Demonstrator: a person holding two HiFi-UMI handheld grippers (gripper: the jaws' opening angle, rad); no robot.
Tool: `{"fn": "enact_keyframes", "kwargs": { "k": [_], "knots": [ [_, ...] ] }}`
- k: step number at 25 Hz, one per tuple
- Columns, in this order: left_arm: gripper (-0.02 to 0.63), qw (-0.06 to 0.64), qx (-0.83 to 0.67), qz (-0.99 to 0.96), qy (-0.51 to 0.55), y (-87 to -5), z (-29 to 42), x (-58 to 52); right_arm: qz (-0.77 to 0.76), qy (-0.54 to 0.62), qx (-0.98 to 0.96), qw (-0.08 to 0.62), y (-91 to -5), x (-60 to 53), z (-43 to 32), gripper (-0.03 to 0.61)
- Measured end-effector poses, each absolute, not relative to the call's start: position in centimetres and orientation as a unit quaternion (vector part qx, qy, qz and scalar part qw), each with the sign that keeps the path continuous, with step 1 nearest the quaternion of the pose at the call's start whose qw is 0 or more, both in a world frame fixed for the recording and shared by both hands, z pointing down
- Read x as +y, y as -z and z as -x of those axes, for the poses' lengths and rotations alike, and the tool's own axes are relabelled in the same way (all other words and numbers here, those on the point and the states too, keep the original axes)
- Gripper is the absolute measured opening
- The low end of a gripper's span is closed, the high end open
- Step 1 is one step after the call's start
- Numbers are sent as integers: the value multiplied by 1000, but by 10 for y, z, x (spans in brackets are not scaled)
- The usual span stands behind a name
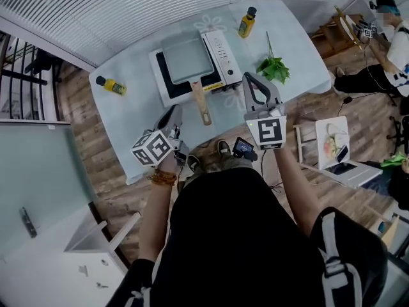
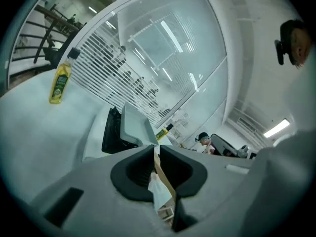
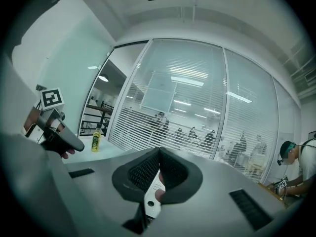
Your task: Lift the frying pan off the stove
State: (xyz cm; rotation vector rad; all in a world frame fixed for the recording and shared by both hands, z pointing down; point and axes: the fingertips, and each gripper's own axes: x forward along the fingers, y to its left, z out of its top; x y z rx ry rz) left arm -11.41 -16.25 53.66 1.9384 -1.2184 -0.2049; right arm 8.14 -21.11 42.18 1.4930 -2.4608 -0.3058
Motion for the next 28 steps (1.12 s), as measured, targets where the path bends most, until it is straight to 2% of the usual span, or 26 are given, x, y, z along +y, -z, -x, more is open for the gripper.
{"fn": "enact_keyframes", "kwargs": {
  "k": [6, 10, 11, 13, 14, 28],
  "knots": [
    [43, 479, -430, -760, 94, -551, 113, -156, -521, 101, -837, 132, -427, -208, -74, -9],
    [46, 562, -384, -725, 105, -571, 117, -154, -515, 107, -839, 142, -431, -208, -64, -9],
    [62, 590, -363, -712, 118, -577, 117, -152, -515, 106, -838, 143, -432, -208, -62, -9],
    [154, 641, -317, -685, 143, -586, 114, -150, -517, 103, -837, 147, -433, -211, -60, -9],
    [177, 657, -298, -676, 150, -589, 111, -149, -518, 102, -836, 148, -433, -212, -58, -9],
    [184, 694, -178, -678, 161, -594, 52, -153, -505, 106, -842, 154, -434, -221, -48, -9]
  ]
}}
